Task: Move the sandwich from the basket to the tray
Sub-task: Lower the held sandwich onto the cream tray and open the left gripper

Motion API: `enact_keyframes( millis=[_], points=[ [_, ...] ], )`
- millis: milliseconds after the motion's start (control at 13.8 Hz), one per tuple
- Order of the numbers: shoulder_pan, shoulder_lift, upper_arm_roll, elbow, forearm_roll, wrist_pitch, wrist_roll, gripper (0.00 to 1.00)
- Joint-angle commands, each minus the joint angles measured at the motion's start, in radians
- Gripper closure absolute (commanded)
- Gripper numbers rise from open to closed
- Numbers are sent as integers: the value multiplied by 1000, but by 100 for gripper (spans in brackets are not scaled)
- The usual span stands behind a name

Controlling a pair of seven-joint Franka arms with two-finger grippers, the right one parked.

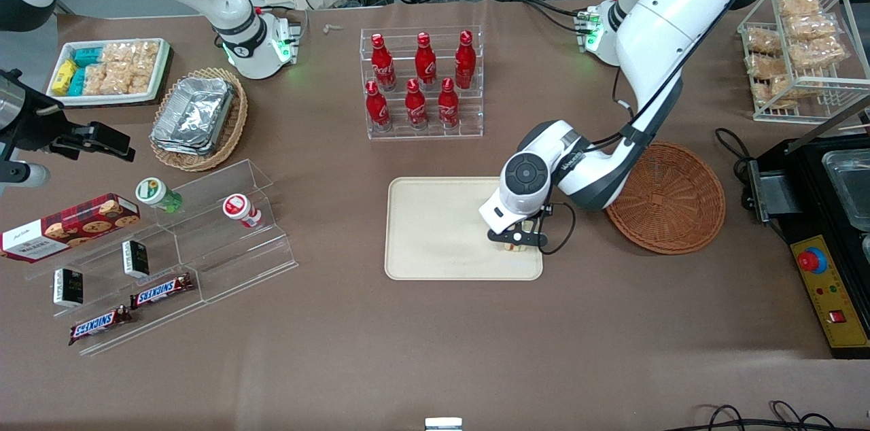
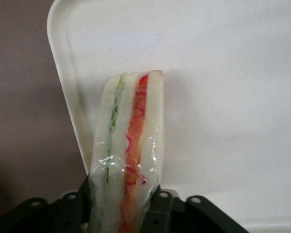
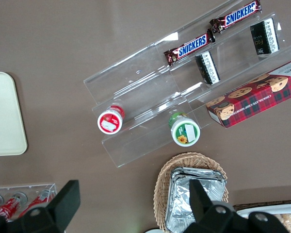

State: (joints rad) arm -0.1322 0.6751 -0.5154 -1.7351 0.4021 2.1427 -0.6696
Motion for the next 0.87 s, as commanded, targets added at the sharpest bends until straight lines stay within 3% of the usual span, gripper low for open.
enact_keyframes(
  millis=[0, 580, 797],
  points=[
    [-9, 12, 2, 28, 30, -3, -36, 0],
    [3, -92, -3, 60, 12, -12, -44, 0],
    [31, -231, -5, 65, -76, -105, -9, 0]
  ],
)
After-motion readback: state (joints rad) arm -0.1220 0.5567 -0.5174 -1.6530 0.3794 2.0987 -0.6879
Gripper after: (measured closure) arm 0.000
